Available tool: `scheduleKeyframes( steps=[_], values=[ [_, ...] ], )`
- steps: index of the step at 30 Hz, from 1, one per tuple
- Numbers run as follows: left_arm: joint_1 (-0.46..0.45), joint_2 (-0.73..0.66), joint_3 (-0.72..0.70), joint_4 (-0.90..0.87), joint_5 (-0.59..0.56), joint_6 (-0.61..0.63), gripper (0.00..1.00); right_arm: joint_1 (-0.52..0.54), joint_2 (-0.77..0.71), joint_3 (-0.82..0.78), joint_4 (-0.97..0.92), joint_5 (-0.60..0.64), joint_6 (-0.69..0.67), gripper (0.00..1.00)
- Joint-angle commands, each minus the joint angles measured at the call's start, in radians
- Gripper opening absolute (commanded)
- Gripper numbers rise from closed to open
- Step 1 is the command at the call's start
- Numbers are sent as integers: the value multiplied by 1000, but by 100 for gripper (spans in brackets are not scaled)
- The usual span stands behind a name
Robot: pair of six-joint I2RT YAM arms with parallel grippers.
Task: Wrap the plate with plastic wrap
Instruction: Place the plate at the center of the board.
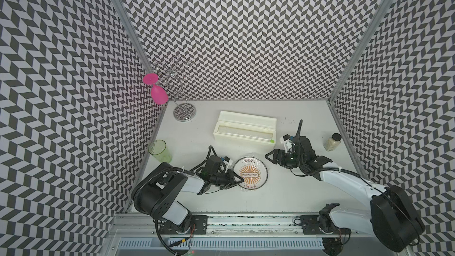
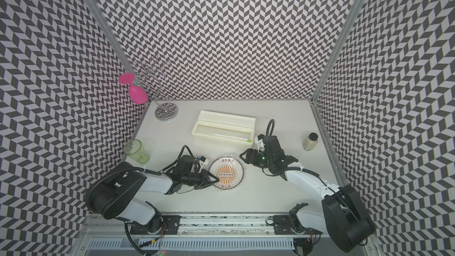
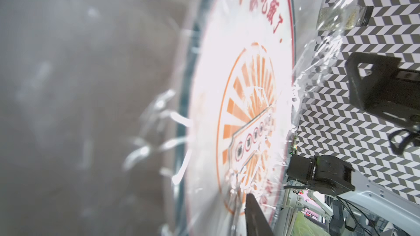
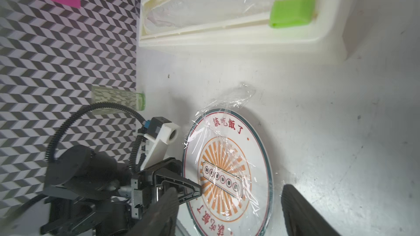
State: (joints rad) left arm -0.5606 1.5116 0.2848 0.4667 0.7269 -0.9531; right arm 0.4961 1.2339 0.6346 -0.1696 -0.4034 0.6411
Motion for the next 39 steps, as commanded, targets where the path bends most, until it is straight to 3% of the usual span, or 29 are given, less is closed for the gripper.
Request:
scheduleKeyframes(
  steps=[1,8,14,29,39],
  values=[
    [44,-42,4,-103,-26,48,39,77,23,80,-142,226,-154,68],
    [69,-134,21,-175,-49,73,46,242,157,225,-264,372,-227,55],
    [42,-81,25,-162,-62,82,44,335,295,325,-313,434,-264,40],
    [42,15,32,-186,-112,159,35,345,494,408,-359,614,-286,40],
    [43,57,13,-146,-103,157,30,352,474,419,-447,762,-232,53]
  ],
)
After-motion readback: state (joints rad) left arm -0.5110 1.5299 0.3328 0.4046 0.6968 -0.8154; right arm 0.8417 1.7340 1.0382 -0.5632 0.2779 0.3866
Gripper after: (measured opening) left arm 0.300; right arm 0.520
